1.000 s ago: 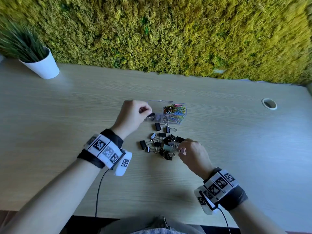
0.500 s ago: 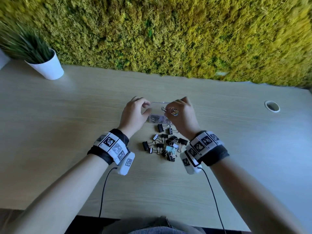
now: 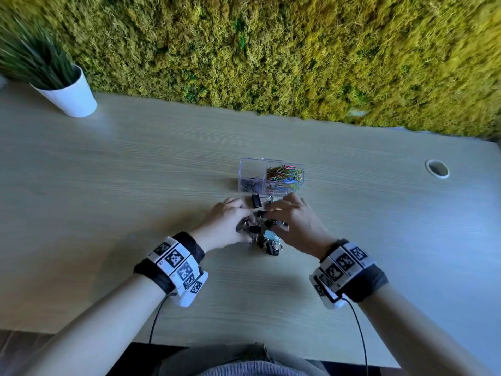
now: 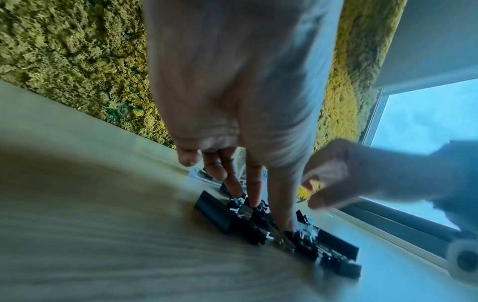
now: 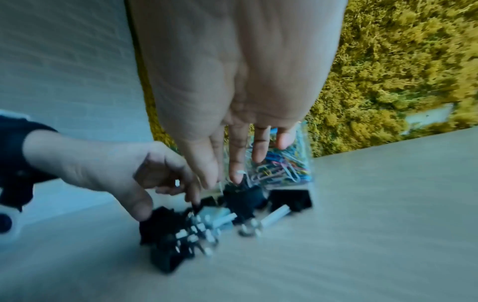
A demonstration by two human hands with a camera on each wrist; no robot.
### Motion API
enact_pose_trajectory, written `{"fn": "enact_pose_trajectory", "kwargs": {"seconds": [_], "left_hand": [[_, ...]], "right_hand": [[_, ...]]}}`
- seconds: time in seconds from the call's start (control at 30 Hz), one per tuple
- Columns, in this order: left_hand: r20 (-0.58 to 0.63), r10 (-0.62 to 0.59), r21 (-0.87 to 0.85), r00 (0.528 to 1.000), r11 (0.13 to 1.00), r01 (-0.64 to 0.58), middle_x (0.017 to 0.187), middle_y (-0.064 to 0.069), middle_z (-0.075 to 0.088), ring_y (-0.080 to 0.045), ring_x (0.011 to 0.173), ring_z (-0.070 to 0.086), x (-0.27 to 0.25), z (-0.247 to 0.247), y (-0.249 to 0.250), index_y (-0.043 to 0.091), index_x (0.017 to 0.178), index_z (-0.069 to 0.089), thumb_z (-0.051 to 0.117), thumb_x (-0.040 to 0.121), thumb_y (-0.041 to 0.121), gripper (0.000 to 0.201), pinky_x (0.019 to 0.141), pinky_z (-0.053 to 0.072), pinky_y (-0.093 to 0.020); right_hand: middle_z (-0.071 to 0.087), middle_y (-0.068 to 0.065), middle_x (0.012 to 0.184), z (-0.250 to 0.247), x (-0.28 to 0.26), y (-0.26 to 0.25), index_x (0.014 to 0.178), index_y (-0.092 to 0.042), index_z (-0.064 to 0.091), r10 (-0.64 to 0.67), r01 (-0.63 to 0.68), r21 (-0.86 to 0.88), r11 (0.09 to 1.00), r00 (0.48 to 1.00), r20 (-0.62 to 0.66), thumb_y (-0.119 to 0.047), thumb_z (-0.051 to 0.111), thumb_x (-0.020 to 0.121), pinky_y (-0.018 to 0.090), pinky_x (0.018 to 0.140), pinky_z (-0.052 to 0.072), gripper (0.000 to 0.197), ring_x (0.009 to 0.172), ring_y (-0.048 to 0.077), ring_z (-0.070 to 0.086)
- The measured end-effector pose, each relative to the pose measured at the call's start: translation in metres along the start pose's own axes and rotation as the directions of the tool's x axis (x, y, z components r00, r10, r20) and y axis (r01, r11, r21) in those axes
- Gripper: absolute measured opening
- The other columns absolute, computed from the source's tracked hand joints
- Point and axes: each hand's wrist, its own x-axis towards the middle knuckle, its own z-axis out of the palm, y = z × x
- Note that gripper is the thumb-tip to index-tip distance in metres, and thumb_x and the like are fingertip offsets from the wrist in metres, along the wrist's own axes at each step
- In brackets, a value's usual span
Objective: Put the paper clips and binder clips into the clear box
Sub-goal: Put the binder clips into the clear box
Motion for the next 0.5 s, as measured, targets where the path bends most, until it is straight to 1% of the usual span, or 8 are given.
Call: {"fn": "enact_pose_trajectory", "kwargs": {"seconds": [0.03, 0.1, 0.17, 0.27, 0.33, 0.37, 0.43, 0.5], "left_hand": [[0.002, 0.012, 0.038, 1.0, 0.999, -0.012, 0.101, 0.005, 0.053, -0.014, 0.103, 0.045, -0.002, 0.0, -0.001, 0.028, 0.104, 0.064, 0.078, 0.066, 0.046, 0.044, 0.083, 0.036, -0.03], [0.008, 0.014, 0.107, 1.0, 0.994, -0.015, 0.102, 0.006, 0.052, -0.014, 0.102, 0.042, -0.006, -0.002, -0.002, 0.028, 0.104, 0.062, 0.077, 0.063, 0.051, 0.049, 0.086, 0.035, -0.032], [0.022, 0.005, 0.161, 1.0, 0.987, -0.008, 0.102, 0.008, 0.049, -0.013, 0.102, 0.039, -0.009, -0.002, -0.005, 0.03, 0.101, 0.061, 0.076, 0.063, 0.053, 0.047, 0.087, 0.033, -0.032], [0.03, 0.007, 0.207, 1.0, 0.978, -0.013, 0.103, 0.009, 0.048, -0.012, 0.104, 0.038, -0.012, -0.001, -0.004, 0.029, 0.097, 0.062, 0.076, 0.065, 0.05, 0.04, 0.088, 0.031, -0.032], [0.011, 0.02, 0.208, 1.0, 0.978, -0.022, 0.103, 0.008, 0.049, -0.013, 0.104, 0.039, -0.013, 0.001, -0.003, 0.028, 0.091, 0.065, 0.076, 0.067, 0.046, 0.033, 0.089, 0.032, -0.033], [0.002, 0.022, 0.204, 1.0, 0.979, -0.022, 0.103, 0.008, 0.05, -0.014, 0.105, 0.039, -0.013, 0.002, -0.002, 0.027, 0.089, 0.066, 0.076, 0.068, 0.045, 0.029, 0.089, 0.032, -0.033], [-0.006, 0.02, 0.195, 1.0, 0.981, -0.019, 0.104, 0.008, 0.05, -0.014, 0.105, 0.04, -0.014, 0.005, -0.001, 0.026, 0.086, 0.067, 0.075, 0.07, 0.043, 0.025, 0.088, 0.031, -0.032], [-0.019, 0.027, 0.189, 0.999, 0.982, -0.023, 0.102, 0.008, 0.05, -0.013, 0.104, 0.04, -0.015, 0.008, -0.002, 0.026, 0.084, 0.066, 0.076, 0.07, 0.042, 0.024, 0.087, 0.031, -0.032]], "right_hand": [[0.066, -0.006, 0.109, 0.002, -0.007, 0.003, 0.102, -0.026, 0.07, 0.025, -0.025, -0.017, 1.0, 0.999, 0.026, -0.023, 0.071, 0.076, 0.037, 0.077, 0.042, 0.026, 0.096, 0.024, 0.049], [0.067, -0.008, 0.104, 0.004, -0.018, 0.011, 0.097, -0.026, 0.071, 0.081, -0.08, -0.024, 0.996, 0.996, 0.031, -0.021, 0.071, 0.076, 0.036, 0.076, 0.043, 0.022, 0.095, 0.023, 0.049], [0.068, -0.01, 0.1, 0.003, -0.024, 0.016, 0.093, -0.024, 0.072, 0.123, -0.122, -0.013, 0.992, 0.992, 0.012, -0.022, 0.072, 0.073, 0.037, 0.077, 0.044, 0.02, 0.094, 0.022, 0.049], [0.067, -0.006, 0.103, 0.001, -0.02, 0.015, 0.098, -0.021, 0.071, 0.161, -0.161, 0.03, 0.987, 0.987, -0.017, -0.025, 0.073, 0.072, 0.033, 0.079, 0.038, 0.027, 0.098, 0.022, 0.049], [0.067, -0.004, 0.104, -0.001, -0.012, 0.007, 0.101, -0.02, 0.069, 0.16, -0.158, 0.047, 0.986, 0.987, -0.035, -0.025, 0.073, 0.072, 0.033, 0.08, 0.039, 0.03, 0.098, 0.022, 0.048], [0.067, -0.004, 0.104, -0.002, -0.008, 0.001, 0.102, -0.02, 0.069, 0.154, -0.152, 0.045, 0.987, 0.988, -0.026, -0.027, 0.073, 0.072, 0.034, 0.08, 0.038, 0.031, 0.098, 0.022, 0.048], [0.066, -0.004, 0.102, -0.004, -0.003, -0.011, 0.103, -0.021, 0.068, 0.134, -0.135, 0.025, 0.991, 0.991, 0.024, -0.037, 0.073, 0.071, 0.034, 0.081, 0.038, 0.036, 0.099, 0.022, 0.047], [0.064, -0.003, 0.105, -0.004, -0.002, -0.021, 0.11, -0.022, 0.064, 0.123, -0.119, -0.042, 0.992, 0.986, 0.116, -0.048, 0.071, 0.068, 0.036, 0.083, 0.038, 0.05, 0.101, 0.022, 0.045]]}}
